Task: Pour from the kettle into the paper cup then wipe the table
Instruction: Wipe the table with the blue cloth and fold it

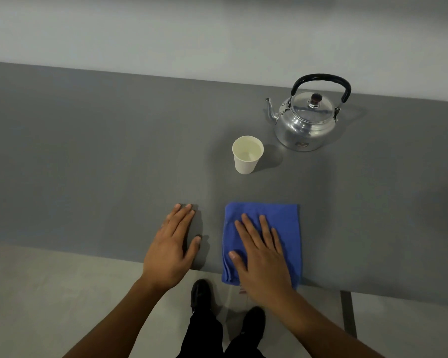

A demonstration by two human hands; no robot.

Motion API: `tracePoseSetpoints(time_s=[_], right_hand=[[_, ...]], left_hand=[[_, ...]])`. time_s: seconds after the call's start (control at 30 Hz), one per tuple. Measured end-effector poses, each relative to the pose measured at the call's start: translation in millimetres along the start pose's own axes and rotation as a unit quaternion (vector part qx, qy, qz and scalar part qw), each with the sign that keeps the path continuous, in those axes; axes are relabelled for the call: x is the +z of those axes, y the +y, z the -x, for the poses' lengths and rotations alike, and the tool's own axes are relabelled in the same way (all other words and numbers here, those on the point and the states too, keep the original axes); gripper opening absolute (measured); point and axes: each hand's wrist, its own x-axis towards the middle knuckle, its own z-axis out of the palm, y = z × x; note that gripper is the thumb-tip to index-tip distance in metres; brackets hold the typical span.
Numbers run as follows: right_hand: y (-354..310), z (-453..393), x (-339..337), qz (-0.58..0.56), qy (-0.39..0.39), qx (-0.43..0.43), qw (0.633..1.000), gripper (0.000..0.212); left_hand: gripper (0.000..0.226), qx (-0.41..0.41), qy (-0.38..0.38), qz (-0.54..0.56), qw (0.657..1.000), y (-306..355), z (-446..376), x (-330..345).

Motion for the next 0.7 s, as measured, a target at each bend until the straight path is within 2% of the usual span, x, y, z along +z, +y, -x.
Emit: tracePoseSetpoints(time_s=[0.1,0.17,0.23,0.33,0.47,0.57,0.7], right_hand=[[16.0,0.8,-23.4,-0.147,0.057,-0.006,0.987,0.065],[43.6,-2.9,-37.5,-0.141,0.133,-0.003,0.981,0.053],[76.7,-9.6,-47.5,-0.097,0.162,0.01,0.982,0.053],[120.1,-18.8,-51.4,-0.057,0.151,0.035,0.986,0.057],[145.0,-21.8,-42.7,-0.028,0.135,0.038,0.99,0.055],[142.9,-20.2,-36.5,-0.013,0.136,0.038,0.99,0.056],[124.4,-20.6,-33.2,0.004,0.131,0.026,0.991,0.058]], left_hand=[[0.058,0.025,0.031,0.047,0.998,21.7,-1.7,5.2],[0.053,0.06,0.024,0.057,0.996,45.9,-6.6,15.5],[0.048,0.102,0.011,0.037,0.994,74.1,-14.4,29.5],[0.049,0.136,-0.017,-0.022,0.99,118.6,-30.0,53.6],[0.065,0.138,-0.101,-0.109,0.979,151.3,-32.0,87.1],[0.065,0.135,-0.103,-0.152,0.974,140.2,-14.4,96.2],[0.064,0.123,-0.092,-0.151,0.977,105.3,19.5,83.5]])
